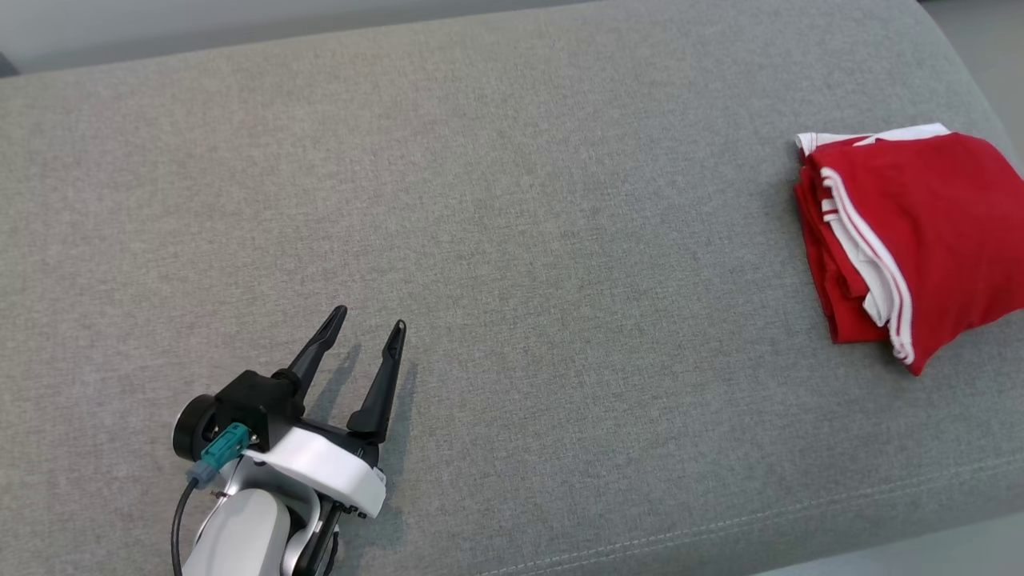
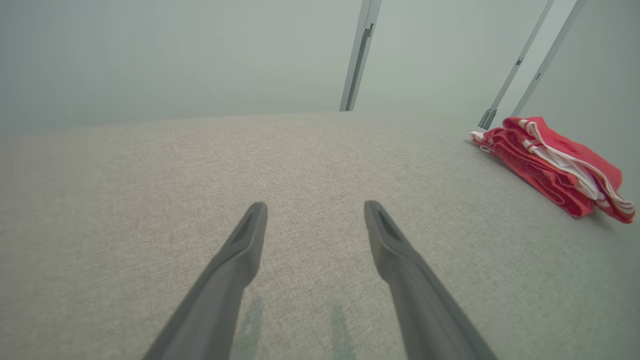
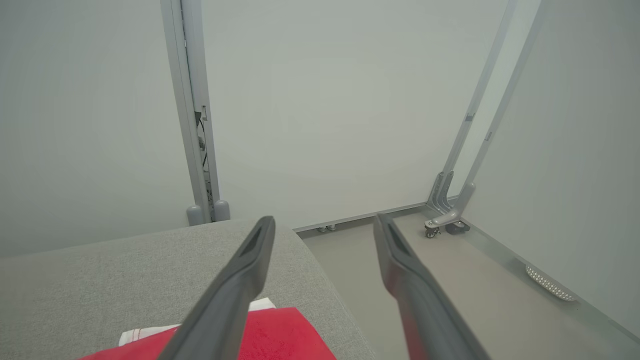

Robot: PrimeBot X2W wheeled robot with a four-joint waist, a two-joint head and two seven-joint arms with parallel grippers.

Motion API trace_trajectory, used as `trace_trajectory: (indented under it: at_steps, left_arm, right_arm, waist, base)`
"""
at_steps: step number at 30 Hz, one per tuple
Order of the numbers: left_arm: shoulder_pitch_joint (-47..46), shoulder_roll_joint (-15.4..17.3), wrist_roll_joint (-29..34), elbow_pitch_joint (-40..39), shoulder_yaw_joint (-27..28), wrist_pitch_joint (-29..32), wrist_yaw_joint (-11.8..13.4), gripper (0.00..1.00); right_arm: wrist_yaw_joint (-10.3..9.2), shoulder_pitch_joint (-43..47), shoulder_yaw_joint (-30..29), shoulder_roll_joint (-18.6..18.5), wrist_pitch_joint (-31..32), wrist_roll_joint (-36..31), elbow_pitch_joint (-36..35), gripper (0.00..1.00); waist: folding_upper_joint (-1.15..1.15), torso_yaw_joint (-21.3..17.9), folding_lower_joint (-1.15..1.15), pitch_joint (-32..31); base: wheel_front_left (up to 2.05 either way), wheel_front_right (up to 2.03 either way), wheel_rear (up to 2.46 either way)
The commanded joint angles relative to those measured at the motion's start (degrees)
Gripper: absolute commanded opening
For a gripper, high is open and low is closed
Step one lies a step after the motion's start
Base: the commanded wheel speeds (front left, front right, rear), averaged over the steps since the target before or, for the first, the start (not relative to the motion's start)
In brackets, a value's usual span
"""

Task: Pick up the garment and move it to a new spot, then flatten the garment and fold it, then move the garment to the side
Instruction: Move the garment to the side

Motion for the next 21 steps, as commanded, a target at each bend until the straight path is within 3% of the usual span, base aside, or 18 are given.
trace_trajectory:
  at_steps: [1, 6, 15, 21]
  left_arm:
    - [-1.47, 0.08, 0.81, -1.54, 2.27, -0.34, -0.40, 1.00]
    - [0.14, -1.03, 1.59, -1.23, 4.62, -0.34, -0.40, 1.00]
    - [4.01, -3.14, 4.72, -1.35, 10.59, -0.34, -0.17, 1.00]
    - [7.03, -4.05, 7.34, -1.48, 14.52, -0.34, 1.54, 1.00]
  right_arm:
    - [0.23, 4.47, -3.38, 2.20, -0.75, -4.94, -5.98, 1.00]
    - [0.23, 12.67, -6.74, 10.11, -0.75, -12.24, -19.15, 1.00]
    - [0.23, 26.08, -2.07, 15.87, -0.75, -11.41, -33.15, 1.00]
    - [0.23, 34.49, 0.65, 17.55, -0.75, -9.53, -37.84, 1.00]
  waist:
    - [0.00, 0.57, 0.00, -1.31]
    - [0.00, 1.73, 0.00, -4.35]
    - [0.00, 4.66, 0.00, -9.13]
    - [0.00, 7.41, 0.00, -12.26]
  base:
    - [0.00, 0.00, 0.00]
    - [0.00, 0.00, 0.00]
    - [0.00, 0.00, 0.00]
    - [0.00, 0.00, 0.00]
